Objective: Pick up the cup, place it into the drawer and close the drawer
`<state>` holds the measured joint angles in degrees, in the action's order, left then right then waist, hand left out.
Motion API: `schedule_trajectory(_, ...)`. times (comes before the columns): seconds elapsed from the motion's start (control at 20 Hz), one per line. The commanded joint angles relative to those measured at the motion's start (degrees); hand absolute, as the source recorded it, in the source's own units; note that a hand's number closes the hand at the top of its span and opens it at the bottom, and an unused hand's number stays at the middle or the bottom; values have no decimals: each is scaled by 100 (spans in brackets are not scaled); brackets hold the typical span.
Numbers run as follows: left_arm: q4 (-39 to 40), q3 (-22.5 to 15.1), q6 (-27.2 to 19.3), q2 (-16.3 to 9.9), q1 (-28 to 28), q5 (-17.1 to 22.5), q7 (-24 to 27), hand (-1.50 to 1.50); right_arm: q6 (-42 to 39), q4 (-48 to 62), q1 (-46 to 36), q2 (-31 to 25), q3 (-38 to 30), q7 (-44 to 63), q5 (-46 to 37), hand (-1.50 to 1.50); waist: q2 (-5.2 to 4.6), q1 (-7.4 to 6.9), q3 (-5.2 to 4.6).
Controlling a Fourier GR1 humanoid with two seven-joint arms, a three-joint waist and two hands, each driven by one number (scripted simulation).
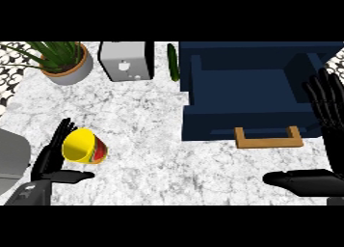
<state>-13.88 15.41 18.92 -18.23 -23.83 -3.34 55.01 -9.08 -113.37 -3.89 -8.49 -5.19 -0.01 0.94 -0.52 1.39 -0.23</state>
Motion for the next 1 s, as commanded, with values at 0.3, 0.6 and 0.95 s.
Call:
schedule_trajectory(0.3, 180, 37, 804, 199, -143, 90, 712, -150, -29, -131, 73, -6, -54, 133, 89, -150, -6, 40, -5)
schedule_trajectory(0.6, 126, 7, 1254, 286, -387, 180, 412, -150, -7, 202, 55, 101, 121, -208, -168, -150, -9, 13, -1)
schedule_trajectory(0.95, -108, -128, 1853, 393, -353, 236, 454, 150, -155, 195, -71, -18, -92, -37, 193, -150, -4, 47, -5)
